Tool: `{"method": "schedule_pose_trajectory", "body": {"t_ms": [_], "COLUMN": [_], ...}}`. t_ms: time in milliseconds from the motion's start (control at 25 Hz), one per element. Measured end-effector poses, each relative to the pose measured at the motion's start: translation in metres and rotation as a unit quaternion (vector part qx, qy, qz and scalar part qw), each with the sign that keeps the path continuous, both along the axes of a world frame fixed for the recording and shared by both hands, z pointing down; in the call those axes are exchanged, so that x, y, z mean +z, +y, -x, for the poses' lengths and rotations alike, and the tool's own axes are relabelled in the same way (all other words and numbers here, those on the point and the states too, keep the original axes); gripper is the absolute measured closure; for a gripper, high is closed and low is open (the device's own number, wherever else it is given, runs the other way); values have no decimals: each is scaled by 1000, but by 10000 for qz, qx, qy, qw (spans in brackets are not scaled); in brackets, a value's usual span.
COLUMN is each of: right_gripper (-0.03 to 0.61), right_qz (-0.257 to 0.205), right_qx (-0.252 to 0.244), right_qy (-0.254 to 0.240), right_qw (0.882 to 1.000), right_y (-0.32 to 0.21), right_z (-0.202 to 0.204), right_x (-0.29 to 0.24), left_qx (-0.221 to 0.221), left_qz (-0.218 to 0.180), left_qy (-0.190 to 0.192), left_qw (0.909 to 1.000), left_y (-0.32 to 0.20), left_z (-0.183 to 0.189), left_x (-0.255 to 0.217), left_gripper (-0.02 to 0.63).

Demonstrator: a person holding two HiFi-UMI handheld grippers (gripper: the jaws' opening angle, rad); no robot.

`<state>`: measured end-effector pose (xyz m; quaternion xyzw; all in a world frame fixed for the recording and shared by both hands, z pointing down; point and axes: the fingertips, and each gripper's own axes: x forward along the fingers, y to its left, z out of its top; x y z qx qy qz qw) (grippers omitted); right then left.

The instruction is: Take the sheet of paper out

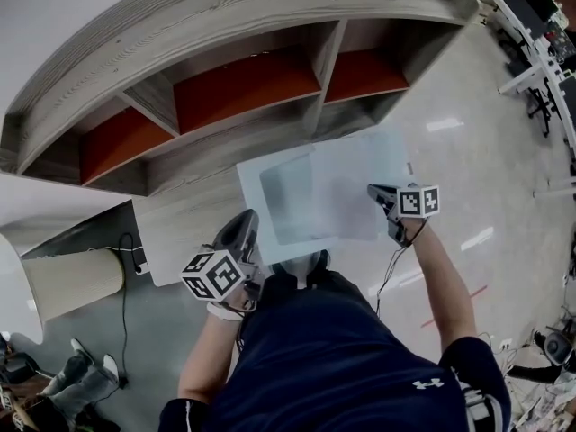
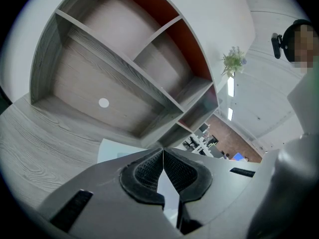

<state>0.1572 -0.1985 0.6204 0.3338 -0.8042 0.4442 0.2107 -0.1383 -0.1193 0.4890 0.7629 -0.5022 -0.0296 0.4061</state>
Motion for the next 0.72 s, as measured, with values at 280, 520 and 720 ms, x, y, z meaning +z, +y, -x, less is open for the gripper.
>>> {"method": "schedule_pose_trajectory", "body": {"t_ms": [280, 520, 720], "right_gripper": [565, 565, 565], "right_qz": [-545, -829, -1181], "right_qx": [-211, 154, 187], "right_qy": [400, 346, 508], "right_qw": [9975, 9958, 9915], "right_y": [9, 11, 18], "right_z": [13, 14, 18], "right_x": [-41, -65, -85], "left_qx": [8, -50, -67], "left_qz": [34, 39, 37], "left_qy": [49, 39, 39], "left_qw": [10000, 10000, 10000], "left_y": [2, 3, 5], "left_z": [2, 4, 8], "left_x": [3, 5, 5], "left_gripper": [598, 598, 598]}}
